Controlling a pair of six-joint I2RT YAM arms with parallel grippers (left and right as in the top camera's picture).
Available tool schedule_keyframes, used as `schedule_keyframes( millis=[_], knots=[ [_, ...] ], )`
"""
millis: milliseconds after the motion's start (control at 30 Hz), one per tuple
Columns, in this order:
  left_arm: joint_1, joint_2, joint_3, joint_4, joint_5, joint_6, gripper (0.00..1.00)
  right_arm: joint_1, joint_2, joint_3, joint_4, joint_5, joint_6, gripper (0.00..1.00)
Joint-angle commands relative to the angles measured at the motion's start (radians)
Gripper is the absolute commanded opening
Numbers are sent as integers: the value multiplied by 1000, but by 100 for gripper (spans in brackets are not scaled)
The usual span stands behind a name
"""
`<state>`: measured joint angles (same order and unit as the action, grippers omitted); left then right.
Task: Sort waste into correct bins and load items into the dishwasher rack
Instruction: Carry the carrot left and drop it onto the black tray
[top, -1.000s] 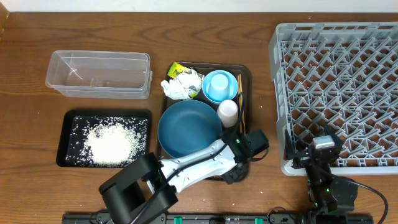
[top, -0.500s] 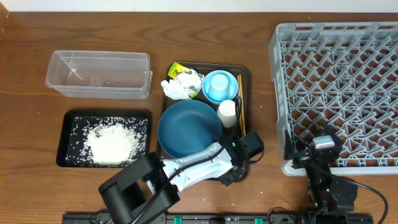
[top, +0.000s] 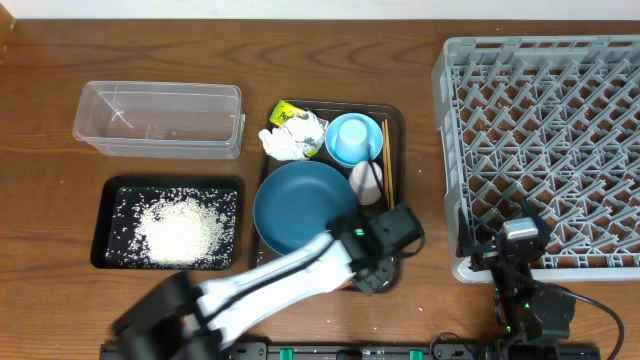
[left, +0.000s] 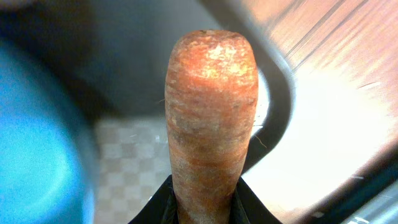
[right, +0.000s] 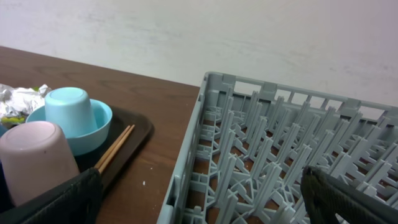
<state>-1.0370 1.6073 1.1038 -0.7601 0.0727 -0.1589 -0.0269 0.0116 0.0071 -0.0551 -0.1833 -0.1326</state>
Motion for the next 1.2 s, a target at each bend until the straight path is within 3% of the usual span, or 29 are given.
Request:
schedule_keyframes(
  millis=[0,167,333,500,700,1000,1167],
  knots=[
    [64,-128,32,-16,-2,-44,20,-12,-6,-1,-4,2,-6,99],
    [264,-286,32,-62,-3,-80,20,-12,-6,-1,-5,2,-7,99],
    [590,-368,31,-149,-9,-132,20,-12,-6,-1,-5,2,-7,99],
    [903,-344,-2,-170,-9,-227,20,-12,-6,-2,-4,2,-7,99],
    [1154,-248,-64,-146,-9,-332,20,-12,-6,-1,-5,2,-7,99],
    [1336,-59,-85,-147,-9,-423,21,-12,-6,-1,-5,2,-7,99],
    [1360,12,-85,-148,-9,-422,29,-12,-6,-1,-5,2,-7,99]
  ],
)
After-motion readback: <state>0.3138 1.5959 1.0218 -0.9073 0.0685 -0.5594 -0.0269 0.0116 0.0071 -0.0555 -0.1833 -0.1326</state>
